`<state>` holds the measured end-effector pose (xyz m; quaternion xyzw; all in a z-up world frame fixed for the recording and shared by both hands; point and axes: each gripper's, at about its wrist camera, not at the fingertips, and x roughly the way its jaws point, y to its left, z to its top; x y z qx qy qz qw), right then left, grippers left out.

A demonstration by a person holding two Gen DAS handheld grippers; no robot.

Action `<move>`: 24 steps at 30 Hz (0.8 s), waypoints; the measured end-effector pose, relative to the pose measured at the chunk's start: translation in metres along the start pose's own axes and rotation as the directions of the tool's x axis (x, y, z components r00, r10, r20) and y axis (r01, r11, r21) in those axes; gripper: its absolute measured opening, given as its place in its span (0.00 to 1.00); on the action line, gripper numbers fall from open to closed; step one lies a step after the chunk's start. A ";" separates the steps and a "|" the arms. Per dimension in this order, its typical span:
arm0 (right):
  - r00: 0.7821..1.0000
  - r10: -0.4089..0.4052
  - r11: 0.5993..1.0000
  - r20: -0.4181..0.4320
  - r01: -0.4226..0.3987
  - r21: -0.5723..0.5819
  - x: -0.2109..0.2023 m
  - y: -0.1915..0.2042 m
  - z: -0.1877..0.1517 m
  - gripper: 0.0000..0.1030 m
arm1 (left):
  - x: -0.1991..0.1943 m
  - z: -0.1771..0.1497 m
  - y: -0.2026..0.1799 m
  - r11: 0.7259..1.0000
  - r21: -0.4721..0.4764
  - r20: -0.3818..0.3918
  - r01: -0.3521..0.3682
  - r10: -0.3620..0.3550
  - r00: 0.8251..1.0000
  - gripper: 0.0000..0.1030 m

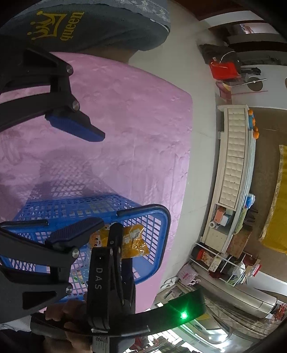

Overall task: Organize snacks
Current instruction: 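Open the left tool to drop the crackers while the right tool drops the yellow pouch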

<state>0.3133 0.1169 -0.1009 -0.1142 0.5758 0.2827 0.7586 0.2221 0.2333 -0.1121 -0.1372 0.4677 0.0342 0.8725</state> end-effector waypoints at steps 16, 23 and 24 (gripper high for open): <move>0.994 0.003 0.999 0.106 0.001 -0.033 -0.082 0.004 -0.049 0.77 | -0.066 -0.014 -0.036 0.996 0.076 0.080 -0.044 0.038 0.996 0.67; 0.972 -0.014 0.999 0.233 0.021 -0.027 -0.138 -0.007 -0.090 0.77 | -0.099 -0.026 -0.071 0.990 0.131 0.130 -0.058 0.041 0.991 0.67; 0.965 -0.012 0.999 0.261 0.020 -0.027 -0.144 -0.010 -0.094 0.77 | -0.102 -0.027 -0.076 0.988 0.140 0.140 -0.065 0.046 0.989 0.67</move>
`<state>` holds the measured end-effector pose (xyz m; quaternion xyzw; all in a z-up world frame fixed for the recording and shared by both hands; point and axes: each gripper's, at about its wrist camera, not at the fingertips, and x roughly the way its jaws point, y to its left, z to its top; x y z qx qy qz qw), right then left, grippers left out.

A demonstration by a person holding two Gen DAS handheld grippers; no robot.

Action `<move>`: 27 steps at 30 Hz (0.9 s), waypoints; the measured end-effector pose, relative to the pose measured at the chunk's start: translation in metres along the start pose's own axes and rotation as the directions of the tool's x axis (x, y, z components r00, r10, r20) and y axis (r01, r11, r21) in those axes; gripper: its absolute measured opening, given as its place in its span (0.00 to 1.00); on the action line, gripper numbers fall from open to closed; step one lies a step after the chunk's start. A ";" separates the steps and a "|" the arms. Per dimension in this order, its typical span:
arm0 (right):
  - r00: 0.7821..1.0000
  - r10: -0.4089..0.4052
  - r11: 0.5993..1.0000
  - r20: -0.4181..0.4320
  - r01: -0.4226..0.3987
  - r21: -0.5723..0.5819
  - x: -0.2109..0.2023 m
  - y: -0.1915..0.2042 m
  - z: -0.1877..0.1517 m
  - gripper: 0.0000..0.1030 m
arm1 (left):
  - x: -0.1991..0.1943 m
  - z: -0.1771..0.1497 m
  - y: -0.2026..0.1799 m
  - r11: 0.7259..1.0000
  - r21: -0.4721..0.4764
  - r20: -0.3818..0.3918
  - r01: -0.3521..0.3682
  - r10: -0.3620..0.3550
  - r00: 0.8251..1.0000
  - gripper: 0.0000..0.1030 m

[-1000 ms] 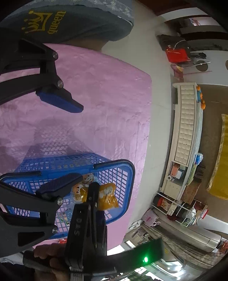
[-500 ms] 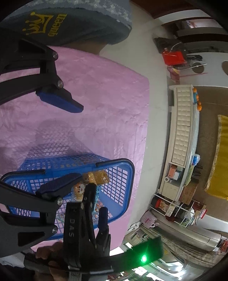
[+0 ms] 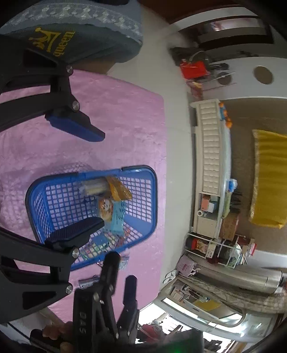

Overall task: Organize snacks
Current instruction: 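Open the left tool to drop the crackers while the right tool drops the yellow pouch, then move both tools back from the basket toward the remaining snacks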

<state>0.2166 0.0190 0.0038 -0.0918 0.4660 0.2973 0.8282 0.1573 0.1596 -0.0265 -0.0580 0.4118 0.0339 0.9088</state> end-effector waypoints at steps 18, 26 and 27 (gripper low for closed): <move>0.979 -0.169 0.971 0.118 0.145 0.187 -0.100 -0.095 -0.070 0.95 | -0.030 -0.006 -0.120 0.993 0.109 0.037 0.053 -0.057 0.998 0.92; 0.968 -0.227 0.952 0.103 0.199 0.232 -0.115 -0.152 -0.106 0.97 | -0.007 -0.018 -0.176 0.986 0.142 -0.005 0.090 -0.090 0.996 1.00; 0.964 -0.247 0.951 0.103 0.220 0.216 -0.117 -0.154 -0.110 0.97 | -0.002 -0.019 -0.183 0.986 0.140 -0.014 0.093 -0.092 0.996 1.00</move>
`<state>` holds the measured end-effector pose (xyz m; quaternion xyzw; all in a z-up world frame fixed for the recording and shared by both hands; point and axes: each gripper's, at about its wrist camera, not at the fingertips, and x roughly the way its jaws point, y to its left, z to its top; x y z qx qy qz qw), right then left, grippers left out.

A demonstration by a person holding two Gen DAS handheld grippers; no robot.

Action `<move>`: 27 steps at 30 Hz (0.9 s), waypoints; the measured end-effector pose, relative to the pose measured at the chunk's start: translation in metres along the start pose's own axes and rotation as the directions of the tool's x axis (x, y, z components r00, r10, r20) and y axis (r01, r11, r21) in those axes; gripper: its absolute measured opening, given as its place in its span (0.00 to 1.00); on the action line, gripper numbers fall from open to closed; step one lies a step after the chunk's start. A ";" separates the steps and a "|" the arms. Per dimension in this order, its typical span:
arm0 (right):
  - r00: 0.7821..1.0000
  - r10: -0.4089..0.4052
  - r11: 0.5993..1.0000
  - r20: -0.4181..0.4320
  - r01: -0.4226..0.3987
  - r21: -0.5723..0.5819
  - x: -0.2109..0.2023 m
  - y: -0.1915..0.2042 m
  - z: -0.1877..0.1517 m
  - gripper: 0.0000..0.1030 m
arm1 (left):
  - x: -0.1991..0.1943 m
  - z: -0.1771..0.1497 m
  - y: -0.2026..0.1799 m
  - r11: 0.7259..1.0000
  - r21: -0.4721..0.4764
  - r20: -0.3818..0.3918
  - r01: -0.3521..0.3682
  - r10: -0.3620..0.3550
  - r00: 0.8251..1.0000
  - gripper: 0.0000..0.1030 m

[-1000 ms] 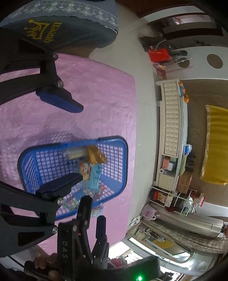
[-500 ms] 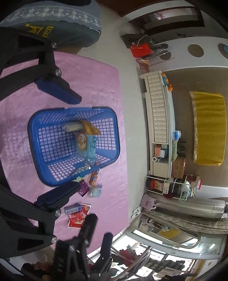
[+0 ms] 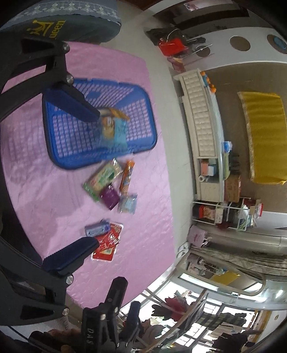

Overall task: Organize snacks
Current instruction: 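Move both tools back from the basket toward the remaining snacks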

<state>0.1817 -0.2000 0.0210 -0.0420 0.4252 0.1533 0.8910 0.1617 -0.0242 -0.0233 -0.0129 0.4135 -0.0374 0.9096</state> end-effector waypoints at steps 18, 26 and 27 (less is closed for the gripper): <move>1.000 -0.015 1.000 0.017 0.015 -0.021 0.044 -0.098 -0.044 0.99 | 0.082 -0.024 -0.079 1.000 0.005 -0.088 0.025 -0.024 0.996 1.00; 0.997 -0.039 0.994 0.074 0.046 -0.099 0.065 -0.113 -0.058 0.99 | 0.126 -0.034 -0.097 0.999 -0.016 -0.103 0.040 -0.041 0.994 1.00; 0.997 -0.026 0.995 0.071 0.032 -0.094 0.069 -0.114 -0.059 0.99 | 0.131 -0.035 -0.099 0.999 -0.007 -0.106 0.039 -0.040 0.994 1.00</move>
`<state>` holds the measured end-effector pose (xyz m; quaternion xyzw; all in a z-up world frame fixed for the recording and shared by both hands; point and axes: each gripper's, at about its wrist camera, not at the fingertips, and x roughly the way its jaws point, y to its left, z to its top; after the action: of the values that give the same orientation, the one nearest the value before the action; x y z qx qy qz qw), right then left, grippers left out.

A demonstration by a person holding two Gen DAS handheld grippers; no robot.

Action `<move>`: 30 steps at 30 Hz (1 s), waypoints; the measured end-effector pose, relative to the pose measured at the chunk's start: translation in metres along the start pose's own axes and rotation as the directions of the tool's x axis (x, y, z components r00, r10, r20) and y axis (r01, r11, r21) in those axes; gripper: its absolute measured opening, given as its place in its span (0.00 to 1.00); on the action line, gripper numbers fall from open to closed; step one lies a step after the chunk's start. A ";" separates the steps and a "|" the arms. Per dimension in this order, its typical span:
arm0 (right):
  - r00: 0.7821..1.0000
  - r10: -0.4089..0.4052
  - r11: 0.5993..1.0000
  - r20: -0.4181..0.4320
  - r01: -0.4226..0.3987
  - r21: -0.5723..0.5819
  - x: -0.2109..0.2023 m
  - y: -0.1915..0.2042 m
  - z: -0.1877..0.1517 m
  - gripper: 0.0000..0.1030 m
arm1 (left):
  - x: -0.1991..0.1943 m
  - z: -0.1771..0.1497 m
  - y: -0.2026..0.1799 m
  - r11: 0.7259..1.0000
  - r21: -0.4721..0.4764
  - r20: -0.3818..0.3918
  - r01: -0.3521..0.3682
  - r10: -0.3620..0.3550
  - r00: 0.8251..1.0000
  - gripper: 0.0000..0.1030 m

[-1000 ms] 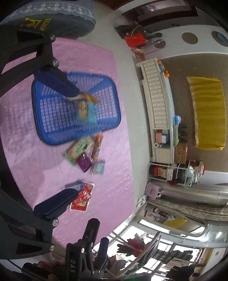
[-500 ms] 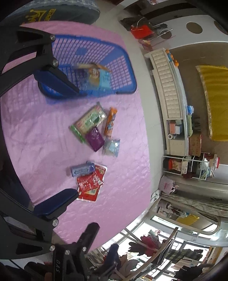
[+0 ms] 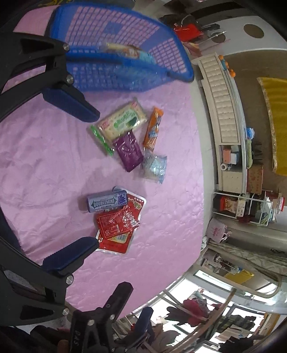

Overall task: Organize snacks
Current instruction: 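Move both tools back from the basket toward the remaining snacks, then close the left tool on the blue Doublemint tube while the right tool grasps the red snack pack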

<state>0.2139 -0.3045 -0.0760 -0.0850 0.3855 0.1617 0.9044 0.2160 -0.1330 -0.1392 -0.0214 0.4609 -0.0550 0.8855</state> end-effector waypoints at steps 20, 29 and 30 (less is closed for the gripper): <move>0.999 -0.014 0.990 -0.048 0.021 0.141 0.066 -0.024 -0.042 0.99 | 0.116 0.011 -0.016 0.990 0.113 -0.207 0.085 -0.061 0.976 0.84; 0.996 -0.058 0.988 -0.071 0.068 0.139 0.072 -0.018 -0.054 0.99 | 0.134 0.008 -0.019 0.990 0.102 -0.253 0.095 -0.066 0.965 0.68; 0.996 -0.059 0.987 -0.073 0.069 0.145 0.071 -0.018 -0.055 0.99 | 0.136 0.009 -0.021 0.990 0.113 -0.243 0.085 -0.055 0.968 0.63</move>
<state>0.2301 -0.3207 -0.1645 -0.0359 0.4244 0.1006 0.8991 0.2994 -0.1703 -0.2431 0.0234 0.5590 -0.1167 0.8206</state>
